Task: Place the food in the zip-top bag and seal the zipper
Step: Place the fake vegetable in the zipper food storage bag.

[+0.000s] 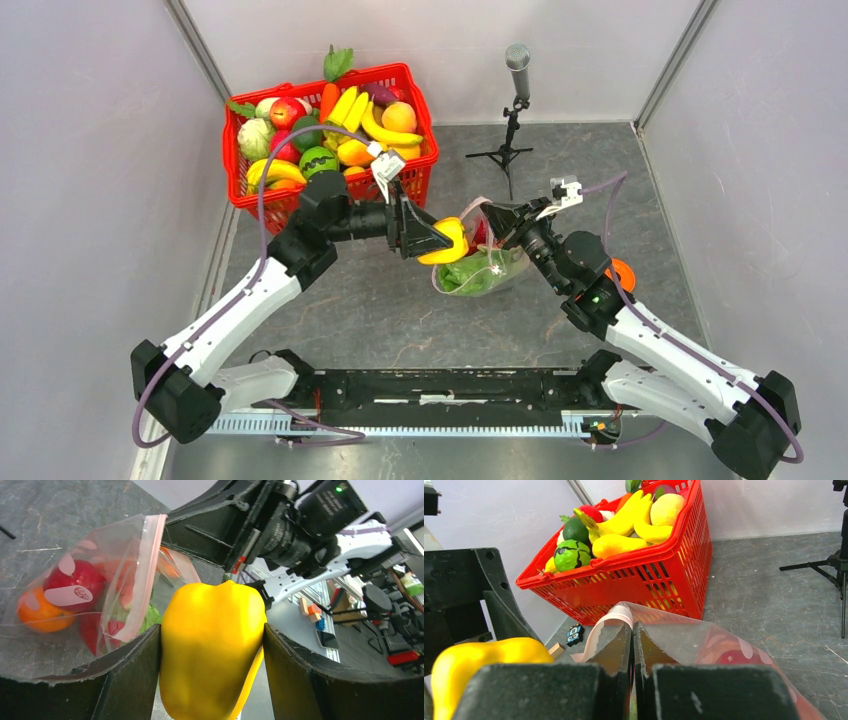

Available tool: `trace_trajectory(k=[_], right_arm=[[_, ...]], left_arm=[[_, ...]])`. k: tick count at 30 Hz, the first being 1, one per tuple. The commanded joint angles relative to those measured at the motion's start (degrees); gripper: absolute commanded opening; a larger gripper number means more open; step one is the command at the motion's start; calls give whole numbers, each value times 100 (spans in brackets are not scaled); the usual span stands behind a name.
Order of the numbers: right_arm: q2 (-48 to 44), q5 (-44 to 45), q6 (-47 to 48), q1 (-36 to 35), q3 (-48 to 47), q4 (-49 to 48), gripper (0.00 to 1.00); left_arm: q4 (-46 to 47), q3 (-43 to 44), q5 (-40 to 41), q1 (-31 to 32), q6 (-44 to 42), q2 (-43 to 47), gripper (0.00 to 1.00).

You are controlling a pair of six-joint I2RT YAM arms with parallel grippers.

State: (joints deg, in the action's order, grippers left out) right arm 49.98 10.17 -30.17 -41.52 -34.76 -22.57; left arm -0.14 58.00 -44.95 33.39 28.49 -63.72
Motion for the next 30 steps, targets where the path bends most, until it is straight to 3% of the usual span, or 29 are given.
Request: trace_trajectory(k=[1, 10, 17, 24, 27, 30], right_arm=[[-93, 137, -20, 22, -110, -200, 4], [-120, 163, -31, 19, -110, -225, 4], [-129, -36, -29, 14, -179, -301, 3], [-155, -118, -61, 13, -171, -353, 3], [-156, -143, -79, 18, -171, -381, 3], [-154, -129, -82, 17, -172, -389, 3]], left_arm=[[67, -31, 912, 361, -124, -112, 45], [213, -90, 2677, 1135, 320, -307, 46], [-627, 407, 4459, 1677, -153, -666, 46], [-838, 910, 5690, 2108, -371, -1133, 50], [-579, 987, 5679, 2179, -467, -1299, 54], [-72, 966, 4958, 2180, -586, -1458, 58]])
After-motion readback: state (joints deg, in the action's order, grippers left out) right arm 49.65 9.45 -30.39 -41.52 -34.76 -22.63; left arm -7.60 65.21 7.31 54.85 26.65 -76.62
